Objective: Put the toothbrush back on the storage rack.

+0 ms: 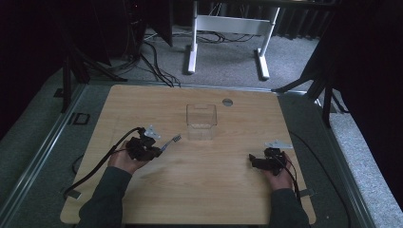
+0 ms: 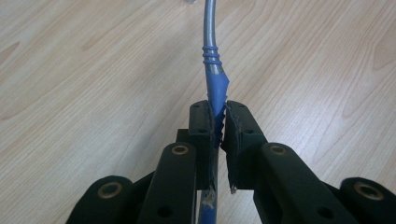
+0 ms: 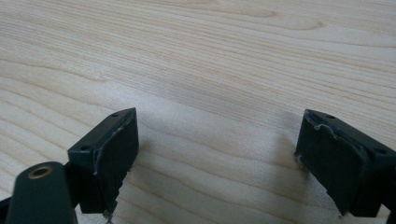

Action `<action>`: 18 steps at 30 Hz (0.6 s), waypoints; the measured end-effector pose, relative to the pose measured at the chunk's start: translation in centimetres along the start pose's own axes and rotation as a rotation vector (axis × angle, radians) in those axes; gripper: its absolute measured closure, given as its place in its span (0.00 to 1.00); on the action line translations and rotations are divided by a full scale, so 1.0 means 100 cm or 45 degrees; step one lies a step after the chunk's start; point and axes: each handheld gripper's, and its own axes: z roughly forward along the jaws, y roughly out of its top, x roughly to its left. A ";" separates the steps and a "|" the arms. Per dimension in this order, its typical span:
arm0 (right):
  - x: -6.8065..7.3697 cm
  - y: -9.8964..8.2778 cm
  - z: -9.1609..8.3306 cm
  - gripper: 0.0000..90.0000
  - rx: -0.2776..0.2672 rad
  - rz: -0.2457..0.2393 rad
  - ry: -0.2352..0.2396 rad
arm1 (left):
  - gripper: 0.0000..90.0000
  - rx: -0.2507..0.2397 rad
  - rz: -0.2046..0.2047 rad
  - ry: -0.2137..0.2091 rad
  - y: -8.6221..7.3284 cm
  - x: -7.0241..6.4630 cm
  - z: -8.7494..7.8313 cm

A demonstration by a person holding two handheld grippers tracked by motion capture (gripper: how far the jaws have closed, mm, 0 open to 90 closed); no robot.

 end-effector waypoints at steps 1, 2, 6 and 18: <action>0.000 0.000 0.000 0.14 0.000 0.000 0.000 | 0.91 -0.007 0.002 0.000 0.000 0.000 -0.001; 0.000 0.000 0.000 0.14 0.000 0.000 0.000 | 0.91 -0.019 -0.002 -0.002 0.000 0.001 -0.001; 0.000 0.000 0.000 0.14 0.000 0.000 0.000 | 0.91 -0.044 -0.013 -0.004 0.000 0.001 -0.002; 0.000 0.000 0.000 0.14 -0.001 0.001 0.000 | 0.91 -0.121 -0.037 -0.007 0.001 0.002 -0.008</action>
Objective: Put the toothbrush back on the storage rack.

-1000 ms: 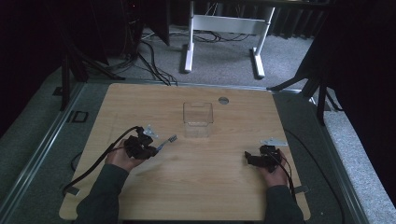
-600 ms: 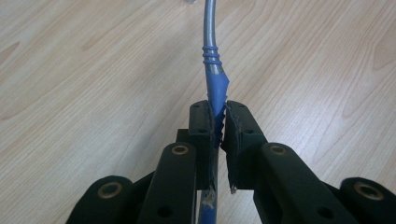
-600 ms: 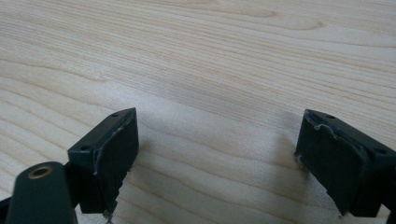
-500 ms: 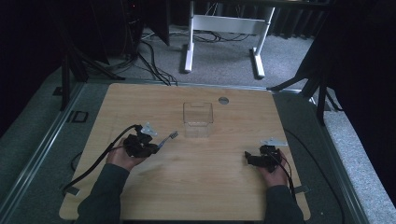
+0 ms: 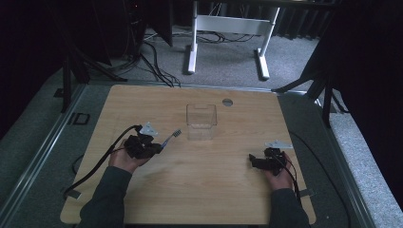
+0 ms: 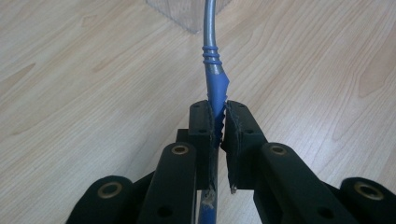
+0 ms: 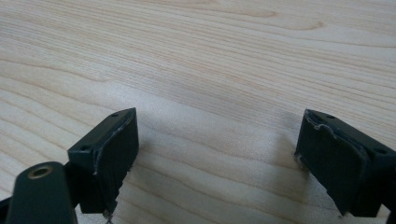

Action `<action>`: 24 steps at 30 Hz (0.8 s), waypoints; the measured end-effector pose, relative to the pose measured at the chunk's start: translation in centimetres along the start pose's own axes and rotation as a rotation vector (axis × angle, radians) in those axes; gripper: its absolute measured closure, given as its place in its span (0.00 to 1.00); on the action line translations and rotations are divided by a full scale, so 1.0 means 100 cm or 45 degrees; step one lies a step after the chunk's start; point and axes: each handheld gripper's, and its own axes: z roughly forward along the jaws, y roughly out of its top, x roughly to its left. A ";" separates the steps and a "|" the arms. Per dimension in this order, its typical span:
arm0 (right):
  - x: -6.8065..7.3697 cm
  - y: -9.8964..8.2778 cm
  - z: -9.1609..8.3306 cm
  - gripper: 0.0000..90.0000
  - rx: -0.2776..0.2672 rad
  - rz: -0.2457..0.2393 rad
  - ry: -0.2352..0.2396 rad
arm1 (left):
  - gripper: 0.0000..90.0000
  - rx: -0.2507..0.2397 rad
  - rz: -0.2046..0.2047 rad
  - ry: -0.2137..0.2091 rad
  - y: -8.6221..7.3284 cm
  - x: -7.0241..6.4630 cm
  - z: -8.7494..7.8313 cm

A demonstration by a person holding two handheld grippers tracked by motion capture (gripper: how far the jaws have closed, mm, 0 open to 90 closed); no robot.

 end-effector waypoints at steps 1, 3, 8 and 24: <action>0.000 0.000 0.000 0.14 0.000 0.000 0.000 | 0.91 -0.006 0.000 0.002 0.000 0.000 0.000; 0.000 0.000 0.000 0.14 0.000 0.000 0.000 | 0.91 -0.014 -0.001 -0.003 0.000 0.000 -0.001; 0.000 0.000 0.000 0.14 0.000 0.000 0.000 | 0.91 -0.043 -0.002 0.004 0.000 -0.001 -0.002; 0.000 0.000 0.000 0.14 0.000 0.000 0.000 | 0.91 -0.139 -0.027 0.006 0.002 -0.001 -0.005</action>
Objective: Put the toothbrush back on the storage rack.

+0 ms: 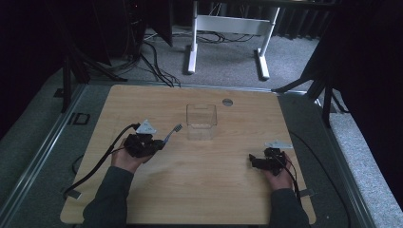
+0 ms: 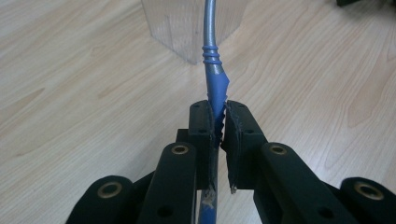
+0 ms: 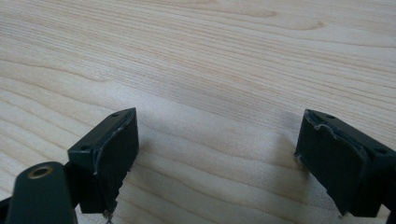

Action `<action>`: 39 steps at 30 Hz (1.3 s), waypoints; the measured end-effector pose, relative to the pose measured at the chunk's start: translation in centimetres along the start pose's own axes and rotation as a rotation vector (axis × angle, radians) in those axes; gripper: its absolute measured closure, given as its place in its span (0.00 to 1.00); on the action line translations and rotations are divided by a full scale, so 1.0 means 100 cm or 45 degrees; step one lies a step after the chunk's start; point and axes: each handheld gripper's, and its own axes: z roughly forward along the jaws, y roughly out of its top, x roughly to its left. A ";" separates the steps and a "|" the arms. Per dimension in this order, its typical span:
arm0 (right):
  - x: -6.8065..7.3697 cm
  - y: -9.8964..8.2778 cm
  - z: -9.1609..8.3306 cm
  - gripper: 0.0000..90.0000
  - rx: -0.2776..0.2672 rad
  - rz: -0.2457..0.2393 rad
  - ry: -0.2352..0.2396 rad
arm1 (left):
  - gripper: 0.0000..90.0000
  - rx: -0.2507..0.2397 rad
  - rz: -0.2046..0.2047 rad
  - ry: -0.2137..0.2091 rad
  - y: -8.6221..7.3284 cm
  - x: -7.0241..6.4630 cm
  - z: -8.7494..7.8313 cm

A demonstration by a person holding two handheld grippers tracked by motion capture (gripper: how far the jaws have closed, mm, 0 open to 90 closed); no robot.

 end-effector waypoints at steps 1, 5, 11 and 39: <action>0.000 0.000 0.000 0.14 0.000 0.000 0.000 | 0.91 -0.010 -0.001 0.003 0.000 0.000 0.000; 0.000 0.000 0.000 0.14 0.000 0.000 0.000 | 0.91 -0.039 -0.013 0.007 0.001 0.000 0.000; 0.000 0.000 0.000 0.14 0.000 0.000 0.000 | 0.91 -0.073 -0.013 0.013 0.002 -0.002 -0.001; 0.000 0.000 0.000 0.14 0.001 0.000 0.000 | 0.91 -0.242 -0.080 0.011 0.006 0.003 -0.005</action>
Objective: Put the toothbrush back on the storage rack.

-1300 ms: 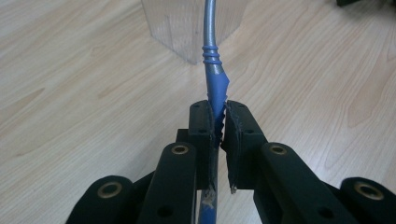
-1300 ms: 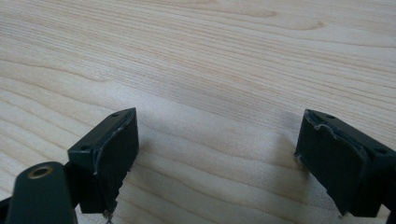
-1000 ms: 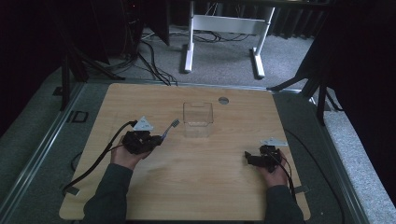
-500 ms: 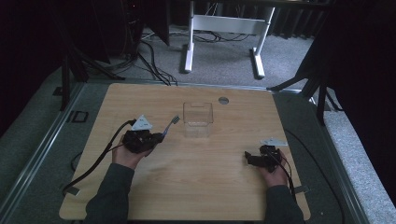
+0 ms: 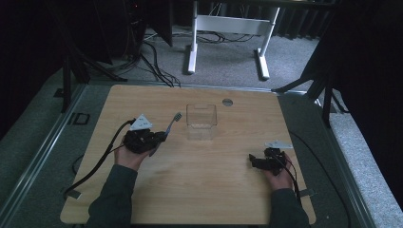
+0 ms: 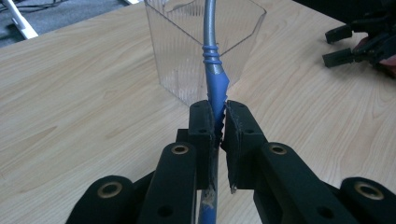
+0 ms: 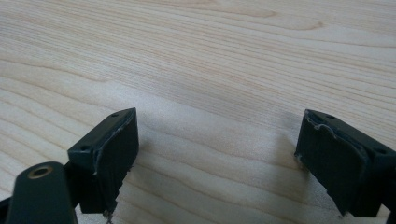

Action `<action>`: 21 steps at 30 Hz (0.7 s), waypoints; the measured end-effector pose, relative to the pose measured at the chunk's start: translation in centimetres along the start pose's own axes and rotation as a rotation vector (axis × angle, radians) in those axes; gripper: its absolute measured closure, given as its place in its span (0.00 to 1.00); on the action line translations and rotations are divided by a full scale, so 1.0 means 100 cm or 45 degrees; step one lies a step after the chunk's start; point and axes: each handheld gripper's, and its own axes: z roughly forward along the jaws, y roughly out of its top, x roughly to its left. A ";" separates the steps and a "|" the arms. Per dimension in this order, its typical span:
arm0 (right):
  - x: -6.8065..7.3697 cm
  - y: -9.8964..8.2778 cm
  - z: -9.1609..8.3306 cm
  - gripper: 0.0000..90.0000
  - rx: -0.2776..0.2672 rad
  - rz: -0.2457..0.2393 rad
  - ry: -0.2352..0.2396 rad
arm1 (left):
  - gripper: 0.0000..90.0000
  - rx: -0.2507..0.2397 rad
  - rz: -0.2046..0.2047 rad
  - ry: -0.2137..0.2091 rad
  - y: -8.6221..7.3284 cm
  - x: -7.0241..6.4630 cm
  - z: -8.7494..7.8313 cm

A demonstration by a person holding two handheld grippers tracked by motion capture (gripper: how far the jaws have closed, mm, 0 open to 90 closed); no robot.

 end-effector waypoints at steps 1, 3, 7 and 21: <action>0.000 0.000 0.000 0.14 0.000 0.000 0.000 | 0.91 0.000 0.000 0.000 0.000 0.000 0.000; 0.000 0.000 0.000 0.14 0.000 0.000 0.000 | 0.91 -0.029 -0.015 -0.004 0.001 0.000 0.002; 0.000 0.000 0.000 0.14 0.000 0.002 0.000 | 0.91 -0.042 -0.018 0.005 0.003 0.000 0.004; 0.000 0.000 0.000 0.14 -0.001 0.003 0.000 | 0.91 -0.151 -0.055 0.000 0.011 -0.001 0.010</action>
